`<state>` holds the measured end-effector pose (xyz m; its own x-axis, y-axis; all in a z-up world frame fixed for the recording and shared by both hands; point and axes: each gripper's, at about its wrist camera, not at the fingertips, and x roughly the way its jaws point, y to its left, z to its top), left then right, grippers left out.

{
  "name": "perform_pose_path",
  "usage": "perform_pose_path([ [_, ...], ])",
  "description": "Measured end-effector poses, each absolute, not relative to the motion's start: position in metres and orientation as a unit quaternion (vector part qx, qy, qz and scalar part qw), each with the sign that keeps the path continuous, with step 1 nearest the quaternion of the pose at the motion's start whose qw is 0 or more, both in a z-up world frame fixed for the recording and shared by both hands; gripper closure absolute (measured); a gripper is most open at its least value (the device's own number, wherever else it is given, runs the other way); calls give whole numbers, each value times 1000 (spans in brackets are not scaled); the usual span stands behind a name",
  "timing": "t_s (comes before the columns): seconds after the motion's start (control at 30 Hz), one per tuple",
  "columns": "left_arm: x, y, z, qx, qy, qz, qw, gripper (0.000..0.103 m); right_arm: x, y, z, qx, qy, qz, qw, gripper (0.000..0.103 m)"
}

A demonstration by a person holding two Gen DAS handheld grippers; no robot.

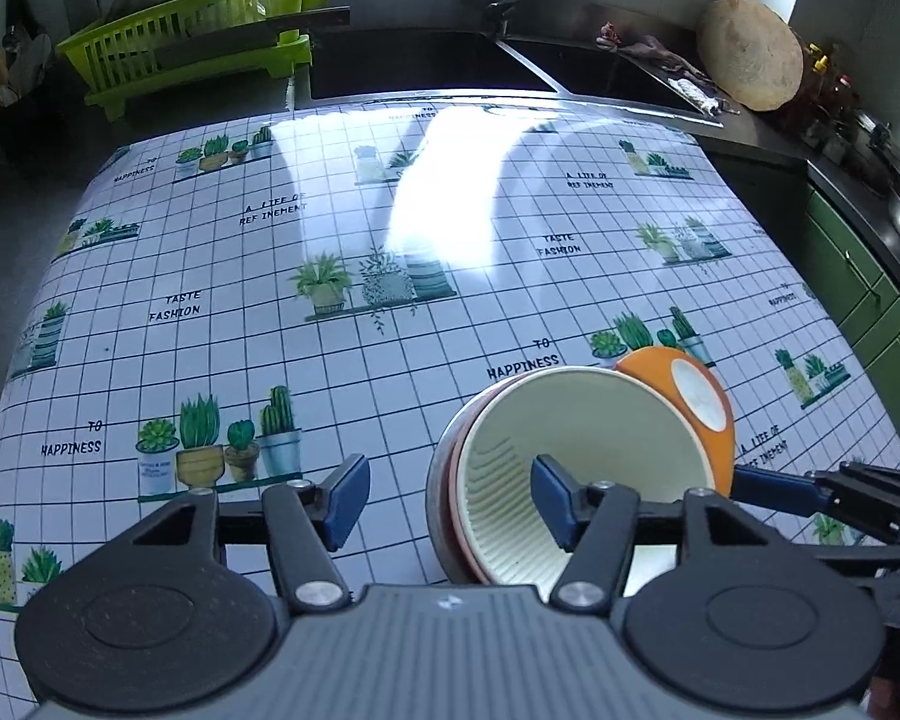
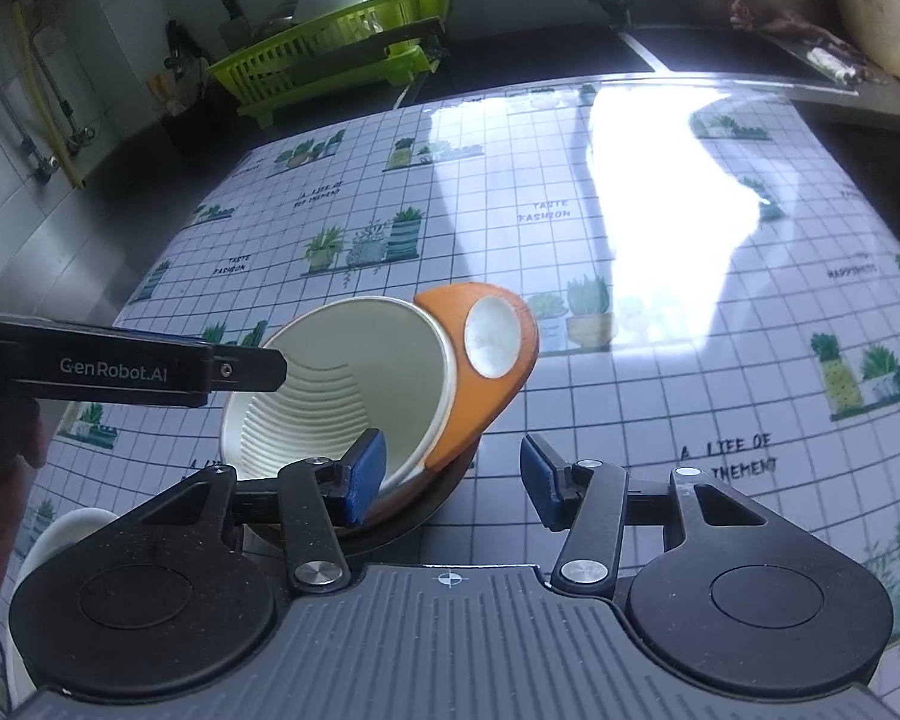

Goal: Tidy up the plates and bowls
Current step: 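Carry the colander bowl over the nested bowls with the left gripper, then lower the colander bowl into the terracotta bowl with the left gripper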

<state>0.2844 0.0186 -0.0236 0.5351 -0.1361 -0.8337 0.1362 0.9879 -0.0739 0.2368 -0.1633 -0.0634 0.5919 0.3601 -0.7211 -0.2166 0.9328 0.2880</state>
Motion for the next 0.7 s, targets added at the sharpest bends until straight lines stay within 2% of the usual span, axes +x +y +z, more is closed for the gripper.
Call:
perform_pose_path([
  [0.53,303,22,-46,-3,498,-86,863,40,252,-143,-79,102,451,149,874,53],
  [0.63,307,22,-52,-2,503,-89,859,42,254,-138,-83,102,459,149,870,53],
  [0.7,309,23,-56,-9,508,-96,856,47,255,-135,-85,99,463,147,868,55],
])
